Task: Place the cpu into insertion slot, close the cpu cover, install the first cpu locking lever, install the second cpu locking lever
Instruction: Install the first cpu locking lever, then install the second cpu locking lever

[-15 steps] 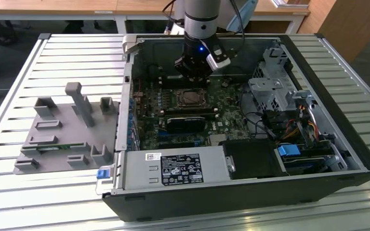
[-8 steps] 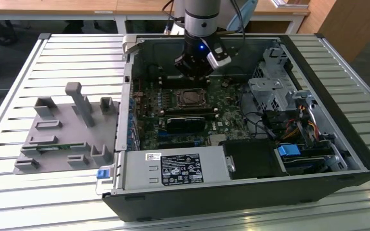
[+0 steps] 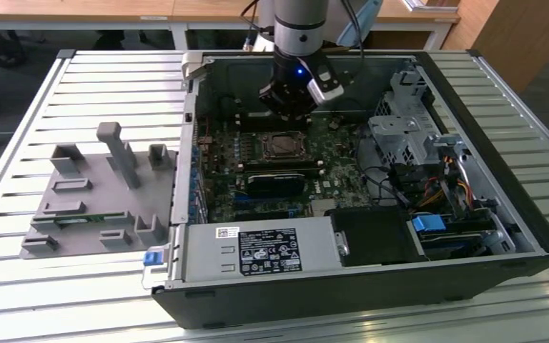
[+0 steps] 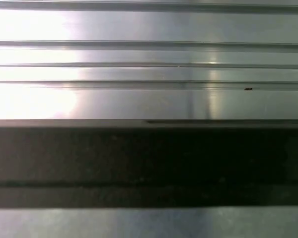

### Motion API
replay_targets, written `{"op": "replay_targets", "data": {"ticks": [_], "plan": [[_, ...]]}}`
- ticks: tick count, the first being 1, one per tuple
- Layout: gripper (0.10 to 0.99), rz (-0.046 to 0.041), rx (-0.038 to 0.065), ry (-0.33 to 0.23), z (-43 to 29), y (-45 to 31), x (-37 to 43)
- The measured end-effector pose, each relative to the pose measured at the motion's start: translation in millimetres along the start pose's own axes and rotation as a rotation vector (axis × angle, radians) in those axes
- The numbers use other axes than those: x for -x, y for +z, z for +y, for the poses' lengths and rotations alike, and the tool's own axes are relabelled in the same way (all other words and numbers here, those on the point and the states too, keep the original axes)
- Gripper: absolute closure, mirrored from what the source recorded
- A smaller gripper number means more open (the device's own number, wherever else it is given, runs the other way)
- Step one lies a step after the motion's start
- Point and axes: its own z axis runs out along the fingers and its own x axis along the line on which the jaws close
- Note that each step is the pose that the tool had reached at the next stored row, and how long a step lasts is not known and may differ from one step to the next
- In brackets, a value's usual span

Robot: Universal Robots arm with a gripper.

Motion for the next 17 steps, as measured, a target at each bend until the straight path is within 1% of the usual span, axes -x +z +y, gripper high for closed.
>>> {"op": "replay_targets", "data": {"ticks": [6, 7, 13, 17], "plan": [[0.98, 0.0001, 0.0, 0.0, -2.0, 0.0, 0.1], [0.98, 0.0, 0.0, 0.0, -9.5, 0.0, 0.4], [0.98, 0.0, 0.0, 0.0, -14.5, 0.0, 0.5], [0.98, 0.0001, 0.0, 0.0, -15.6, -0.9, 0.5]]}}
